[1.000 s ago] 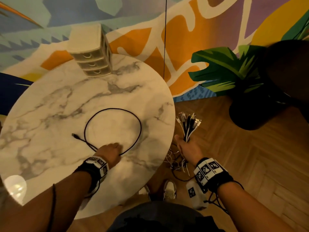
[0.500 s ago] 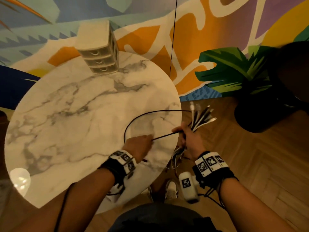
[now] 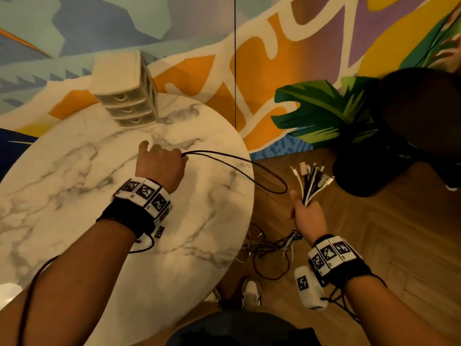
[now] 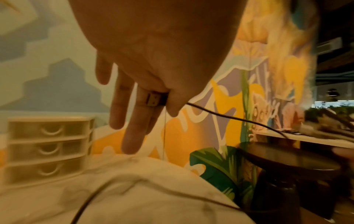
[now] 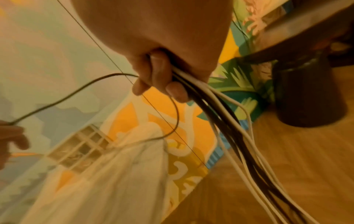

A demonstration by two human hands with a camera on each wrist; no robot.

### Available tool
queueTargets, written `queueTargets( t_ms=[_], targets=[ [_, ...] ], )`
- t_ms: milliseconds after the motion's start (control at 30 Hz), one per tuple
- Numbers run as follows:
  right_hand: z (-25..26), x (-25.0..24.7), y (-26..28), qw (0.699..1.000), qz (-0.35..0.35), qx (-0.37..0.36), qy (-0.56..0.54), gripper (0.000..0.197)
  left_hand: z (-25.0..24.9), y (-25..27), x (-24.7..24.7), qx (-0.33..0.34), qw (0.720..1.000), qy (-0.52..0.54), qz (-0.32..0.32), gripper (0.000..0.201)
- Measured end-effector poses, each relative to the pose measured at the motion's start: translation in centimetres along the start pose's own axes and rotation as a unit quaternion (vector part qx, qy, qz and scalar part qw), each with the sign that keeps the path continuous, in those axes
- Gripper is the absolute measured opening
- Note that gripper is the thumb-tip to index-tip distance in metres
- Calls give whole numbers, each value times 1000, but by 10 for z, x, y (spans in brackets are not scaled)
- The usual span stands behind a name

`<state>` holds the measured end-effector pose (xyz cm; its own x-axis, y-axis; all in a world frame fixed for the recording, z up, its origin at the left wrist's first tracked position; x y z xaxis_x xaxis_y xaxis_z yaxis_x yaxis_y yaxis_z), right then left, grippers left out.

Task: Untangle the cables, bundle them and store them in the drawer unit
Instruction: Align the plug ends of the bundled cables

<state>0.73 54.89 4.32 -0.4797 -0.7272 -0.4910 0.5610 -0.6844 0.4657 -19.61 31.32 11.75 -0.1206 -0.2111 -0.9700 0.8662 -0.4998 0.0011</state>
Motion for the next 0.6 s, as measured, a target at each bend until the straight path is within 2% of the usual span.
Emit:
queueTargets(
  t_ms=[100, 200, 300, 367, 433, 533, 600],
  targets=[
    [22, -7, 13, 992, -5, -88, -93, 46, -27, 2, -24, 75, 997, 22, 2, 33],
    [45, -3, 21, 966, 28, -247, -79, 42, -73, 11, -48, 168, 973, 157, 24, 28],
    [60, 3, 18, 944, 99, -309, -64, 41, -106, 15, -61, 208, 935, 282, 48, 26],
    [63, 6, 19, 930, 115, -348, -39, 46, -114, 14, -68, 228, 917, 326, 41, 28],
    [58, 5, 23, 930, 75, -358, -29, 47, -115, 14, -75, 232, 920, 312, 49, 30],
    [50, -6, 25, 937, -16, -341, -74, 43, -114, 17, -82, 237, 943, 224, 66, 26],
    [53, -12, 26, 919, -21, -384, -91, 34, -116, 22, -86, 273, 933, 218, 92, 22]
  ],
)
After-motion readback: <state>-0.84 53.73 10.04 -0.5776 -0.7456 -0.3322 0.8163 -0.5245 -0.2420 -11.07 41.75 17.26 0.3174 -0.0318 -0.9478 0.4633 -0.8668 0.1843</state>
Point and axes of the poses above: each hand's wrist, its own y-axis away from the middle knuckle, its own x-axis out of the palm, z = x × y, the point moved 2 cm from there along -y, towards the middle knuckle, and after that the axes turned 3 degrees about -z, right-handed, at the moved point
